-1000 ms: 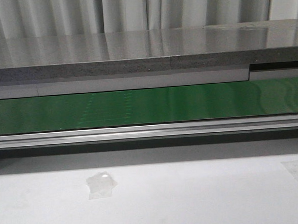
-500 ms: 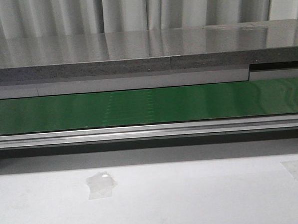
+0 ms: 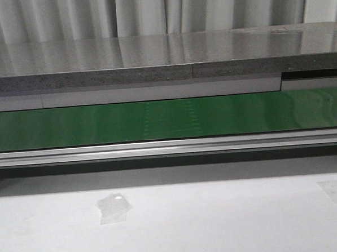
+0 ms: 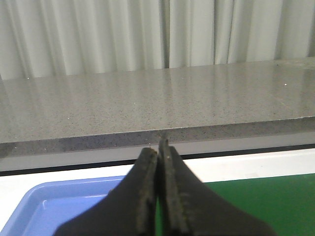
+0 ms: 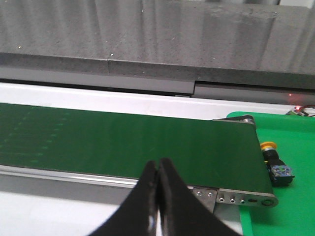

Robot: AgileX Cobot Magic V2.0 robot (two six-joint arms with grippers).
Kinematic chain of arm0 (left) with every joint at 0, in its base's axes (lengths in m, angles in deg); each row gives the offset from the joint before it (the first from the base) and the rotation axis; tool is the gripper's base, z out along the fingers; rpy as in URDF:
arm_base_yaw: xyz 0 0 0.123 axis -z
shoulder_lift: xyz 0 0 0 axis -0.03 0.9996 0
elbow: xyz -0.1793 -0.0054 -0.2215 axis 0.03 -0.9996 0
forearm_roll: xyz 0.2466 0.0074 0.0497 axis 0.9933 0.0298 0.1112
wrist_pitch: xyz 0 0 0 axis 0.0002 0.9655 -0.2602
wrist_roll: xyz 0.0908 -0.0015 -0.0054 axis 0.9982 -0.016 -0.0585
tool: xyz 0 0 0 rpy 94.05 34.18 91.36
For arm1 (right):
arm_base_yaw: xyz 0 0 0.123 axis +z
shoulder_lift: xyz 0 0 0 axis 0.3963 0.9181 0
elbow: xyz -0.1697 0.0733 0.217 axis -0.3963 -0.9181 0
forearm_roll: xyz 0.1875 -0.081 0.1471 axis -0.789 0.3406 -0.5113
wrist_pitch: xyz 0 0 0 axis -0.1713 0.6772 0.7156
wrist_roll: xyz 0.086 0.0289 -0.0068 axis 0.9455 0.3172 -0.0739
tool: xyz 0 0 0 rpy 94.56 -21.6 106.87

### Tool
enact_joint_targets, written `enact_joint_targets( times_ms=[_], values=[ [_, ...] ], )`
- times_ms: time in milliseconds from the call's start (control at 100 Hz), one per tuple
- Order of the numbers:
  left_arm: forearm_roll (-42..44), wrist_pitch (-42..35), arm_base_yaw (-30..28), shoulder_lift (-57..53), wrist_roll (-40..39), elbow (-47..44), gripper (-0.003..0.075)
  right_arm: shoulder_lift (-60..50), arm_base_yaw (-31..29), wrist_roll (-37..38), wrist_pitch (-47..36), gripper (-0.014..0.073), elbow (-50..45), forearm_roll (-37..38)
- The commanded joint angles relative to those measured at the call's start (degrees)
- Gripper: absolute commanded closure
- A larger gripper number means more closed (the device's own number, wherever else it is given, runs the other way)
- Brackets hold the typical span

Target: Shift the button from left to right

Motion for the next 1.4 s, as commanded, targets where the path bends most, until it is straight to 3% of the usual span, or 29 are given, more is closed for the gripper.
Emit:
enact_joint_targets(
  times_ms=[0, 140, 430, 690, 1390],
  values=[
    [-0.7, -3.4, 0.1, 0.5, -0.1, 1.6, 0.074, -2.0, 1.6, 8.1, -8.2, 0.0662, -1.3, 6.6],
    [-0.7, -3.4, 0.1, 0.5, -0.1, 1.6, 0.074, -7.6, 3.3, 16.4, -12.3, 0.0662, -6.7, 13.7],
    [-0.7, -3.4, 0.1, 0.5, -0.1, 1.6, 0.074, -16.8, 3.4, 16.5, -16.2, 0.0662, -17.0, 13.9],
    [-0.7, -3.4, 0.1, 0.5, -0.1, 1.6, 0.074, -18.2, 3.4, 16.5, -22.2, 0.0662, -24.5, 13.9],
    [-0.7, -3.4, 0.1, 0.5, -0.1, 1.6, 0.074, -18.2, 3.4, 16.5, -24.2, 0.0662, -26.3, 13.9]
  ],
)
